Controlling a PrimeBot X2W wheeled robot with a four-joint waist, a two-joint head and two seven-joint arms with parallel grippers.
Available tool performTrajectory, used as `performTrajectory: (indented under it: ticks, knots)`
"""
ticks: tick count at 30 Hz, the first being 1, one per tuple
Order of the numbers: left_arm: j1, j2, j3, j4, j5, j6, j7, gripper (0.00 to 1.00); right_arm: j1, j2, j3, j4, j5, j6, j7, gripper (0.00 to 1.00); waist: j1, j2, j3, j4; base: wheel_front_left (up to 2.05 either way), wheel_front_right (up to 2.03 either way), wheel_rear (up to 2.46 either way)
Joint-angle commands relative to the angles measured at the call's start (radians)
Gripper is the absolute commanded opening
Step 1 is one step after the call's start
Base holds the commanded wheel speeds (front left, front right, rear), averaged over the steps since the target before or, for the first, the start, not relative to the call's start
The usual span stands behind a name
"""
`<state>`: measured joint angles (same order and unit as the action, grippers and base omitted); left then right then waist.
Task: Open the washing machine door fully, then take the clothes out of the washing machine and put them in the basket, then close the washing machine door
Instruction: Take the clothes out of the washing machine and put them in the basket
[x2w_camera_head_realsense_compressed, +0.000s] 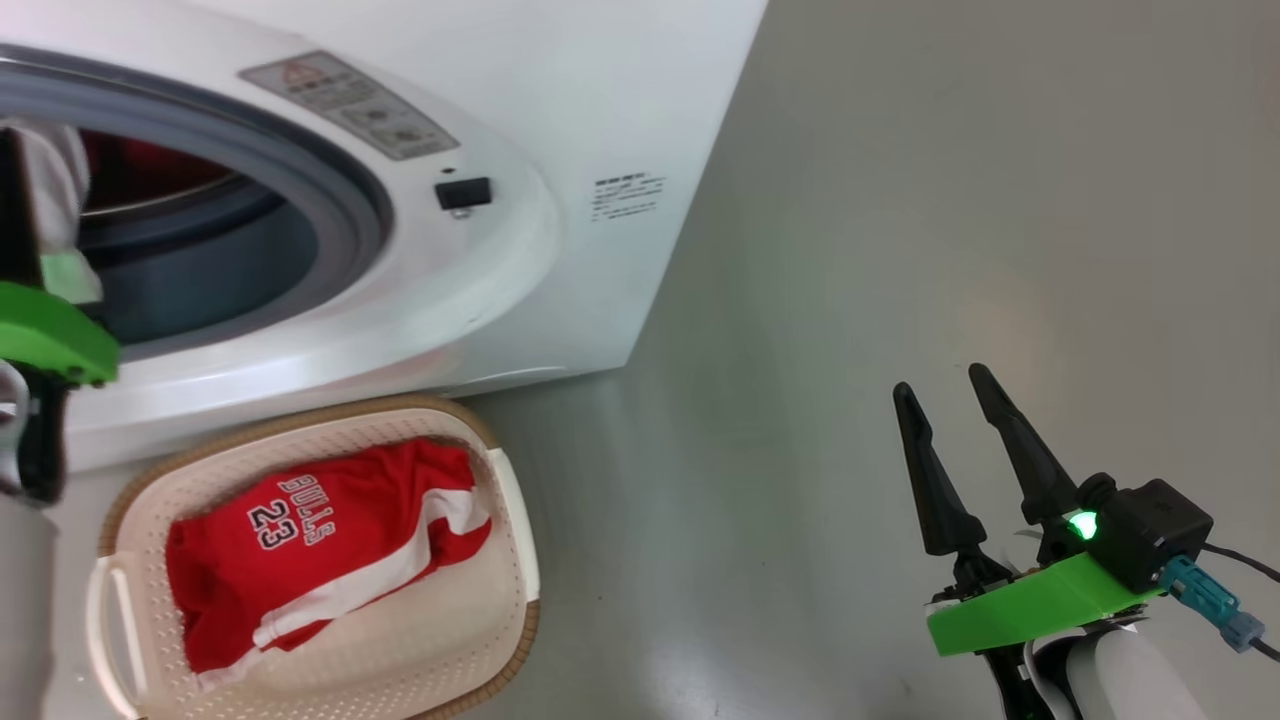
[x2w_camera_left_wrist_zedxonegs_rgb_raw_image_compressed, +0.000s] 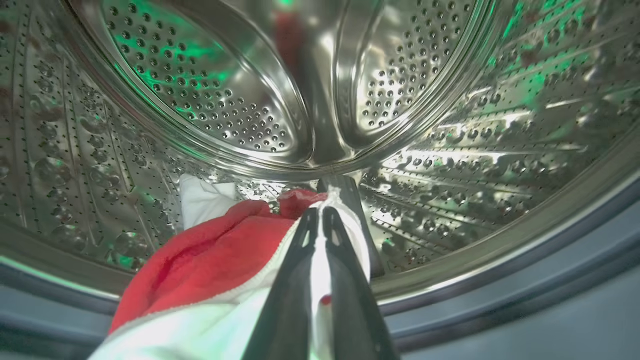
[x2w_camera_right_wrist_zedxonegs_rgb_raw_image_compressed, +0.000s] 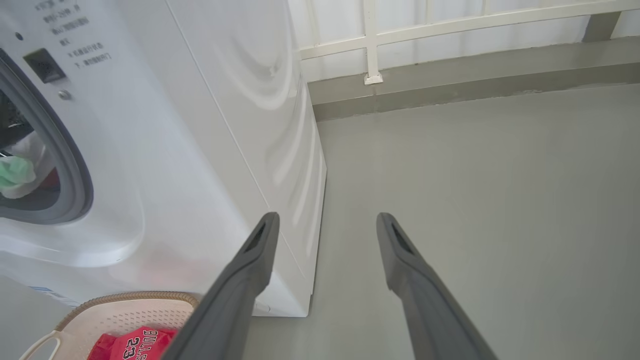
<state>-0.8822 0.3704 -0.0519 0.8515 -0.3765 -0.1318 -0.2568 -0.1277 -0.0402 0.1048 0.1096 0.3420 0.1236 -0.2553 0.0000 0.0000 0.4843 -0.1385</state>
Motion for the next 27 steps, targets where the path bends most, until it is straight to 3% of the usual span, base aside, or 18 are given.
performTrajectory:
  ticks: [1,11,27]
  knots:
    - [0.026,0.042,0.037,-0.041,-0.009,0.001,-0.005,0.00,0.004,-0.010,0.015,-0.019,-0.012,0.007,-0.006,1.00,0.0000,0.0000,-0.019,0.020,0.00,0.00,0.00]
    - [0.258,-0.079,0.138,-0.376,0.025,0.001,-0.005,0.00,0.008,-0.010,-0.007,-0.011,-0.031,0.007,-0.006,1.00,0.0000,0.0000,-0.053,0.074,0.00,0.00,0.00]
    - [0.521,-0.196,0.215,-0.791,0.124,0.001,-0.005,0.00,0.028,-0.010,-0.029,-0.008,-0.054,0.007,-0.006,1.00,0.0000,0.0000,-0.081,0.112,0.00,0.00,0.00]
